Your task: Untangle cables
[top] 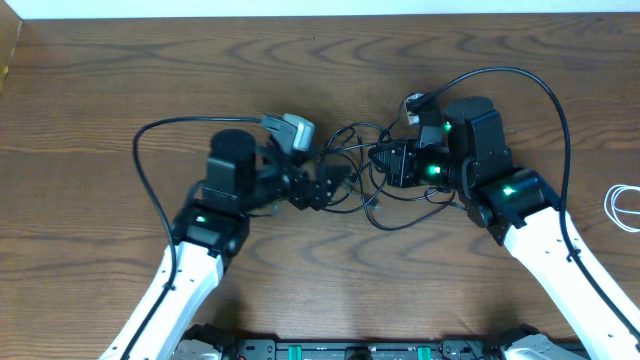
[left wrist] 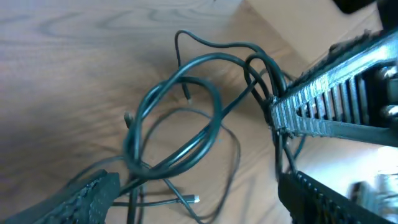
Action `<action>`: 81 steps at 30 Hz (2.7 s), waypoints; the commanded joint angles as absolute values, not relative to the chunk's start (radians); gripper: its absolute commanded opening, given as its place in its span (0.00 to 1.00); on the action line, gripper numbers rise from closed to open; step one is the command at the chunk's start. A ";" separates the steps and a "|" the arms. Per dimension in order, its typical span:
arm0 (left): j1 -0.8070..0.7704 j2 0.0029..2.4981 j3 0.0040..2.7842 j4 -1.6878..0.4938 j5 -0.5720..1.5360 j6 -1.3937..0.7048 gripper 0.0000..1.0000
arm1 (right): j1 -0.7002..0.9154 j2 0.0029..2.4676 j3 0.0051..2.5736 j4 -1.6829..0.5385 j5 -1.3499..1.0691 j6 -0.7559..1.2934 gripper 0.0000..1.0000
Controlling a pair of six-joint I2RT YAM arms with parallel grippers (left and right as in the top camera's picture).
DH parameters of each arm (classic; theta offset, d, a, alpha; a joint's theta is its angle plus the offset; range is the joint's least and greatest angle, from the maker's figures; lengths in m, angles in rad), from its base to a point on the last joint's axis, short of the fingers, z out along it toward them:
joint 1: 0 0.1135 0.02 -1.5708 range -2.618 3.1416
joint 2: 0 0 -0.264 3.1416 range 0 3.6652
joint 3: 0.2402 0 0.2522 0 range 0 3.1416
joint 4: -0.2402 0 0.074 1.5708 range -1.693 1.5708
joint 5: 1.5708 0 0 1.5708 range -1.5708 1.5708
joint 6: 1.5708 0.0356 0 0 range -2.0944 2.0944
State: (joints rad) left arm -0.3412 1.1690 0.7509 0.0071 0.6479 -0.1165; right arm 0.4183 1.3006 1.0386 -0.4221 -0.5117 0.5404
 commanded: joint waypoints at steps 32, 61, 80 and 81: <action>-0.540 1.159 0.764 0.126 -0.038 -0.011 0.84 | 0.420 1.296 1.049 -0.480 -0.597 0.488 0.02; -0.540 1.221 0.764 0.226 0.071 -0.011 0.09 | 0.420 1.296 1.049 -0.654 -0.666 0.428 0.01; -0.416 1.132 0.764 0.390 -0.142 -0.366 0.08 | 0.420 1.296 1.049 -0.831 -0.296 0.377 0.15; -0.405 1.123 0.764 0.390 -0.136 -0.395 0.08 | 0.420 1.296 1.049 -0.839 -0.275 0.377 0.18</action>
State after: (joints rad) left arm -0.4335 1.1625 0.7506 0.3779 -0.1116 -0.2745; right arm 0.4183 1.3006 1.0386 -0.8268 -0.4088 0.3912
